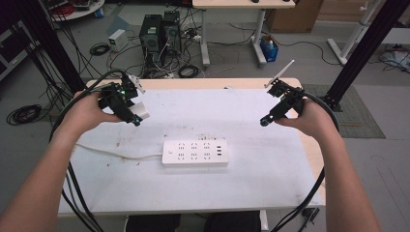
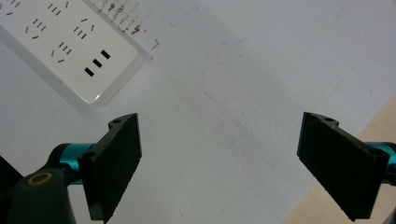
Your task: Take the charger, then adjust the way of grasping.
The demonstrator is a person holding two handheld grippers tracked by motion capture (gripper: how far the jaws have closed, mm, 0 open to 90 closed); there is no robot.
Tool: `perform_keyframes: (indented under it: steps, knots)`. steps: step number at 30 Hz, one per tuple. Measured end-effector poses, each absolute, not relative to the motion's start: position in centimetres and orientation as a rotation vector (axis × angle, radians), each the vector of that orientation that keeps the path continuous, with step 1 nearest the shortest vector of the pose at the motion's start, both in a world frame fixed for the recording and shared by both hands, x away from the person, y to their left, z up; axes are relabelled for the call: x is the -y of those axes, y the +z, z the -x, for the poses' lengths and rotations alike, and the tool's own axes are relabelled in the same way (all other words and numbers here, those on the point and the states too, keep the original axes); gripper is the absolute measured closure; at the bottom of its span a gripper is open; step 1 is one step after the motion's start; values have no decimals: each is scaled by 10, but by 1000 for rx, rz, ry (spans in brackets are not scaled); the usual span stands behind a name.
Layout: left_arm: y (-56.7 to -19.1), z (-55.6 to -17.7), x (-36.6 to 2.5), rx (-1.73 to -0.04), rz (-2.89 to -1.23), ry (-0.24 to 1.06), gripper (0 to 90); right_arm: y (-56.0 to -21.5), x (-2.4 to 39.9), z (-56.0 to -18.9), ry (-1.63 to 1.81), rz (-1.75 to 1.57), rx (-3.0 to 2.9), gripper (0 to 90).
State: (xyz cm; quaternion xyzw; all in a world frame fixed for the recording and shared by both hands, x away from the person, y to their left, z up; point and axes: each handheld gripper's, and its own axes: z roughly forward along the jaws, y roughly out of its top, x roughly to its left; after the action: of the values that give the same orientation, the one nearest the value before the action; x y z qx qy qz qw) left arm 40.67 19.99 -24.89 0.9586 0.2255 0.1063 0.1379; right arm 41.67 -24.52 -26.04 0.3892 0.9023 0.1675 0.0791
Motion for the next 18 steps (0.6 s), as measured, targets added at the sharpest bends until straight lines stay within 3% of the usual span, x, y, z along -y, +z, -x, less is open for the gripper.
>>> perform_keyframes:
  steps: [18]
  knots:
    - [-245, -398, -165, -461, -2708, 355, 424, -256, 244, -411, 577, -1260, -2678, 132]
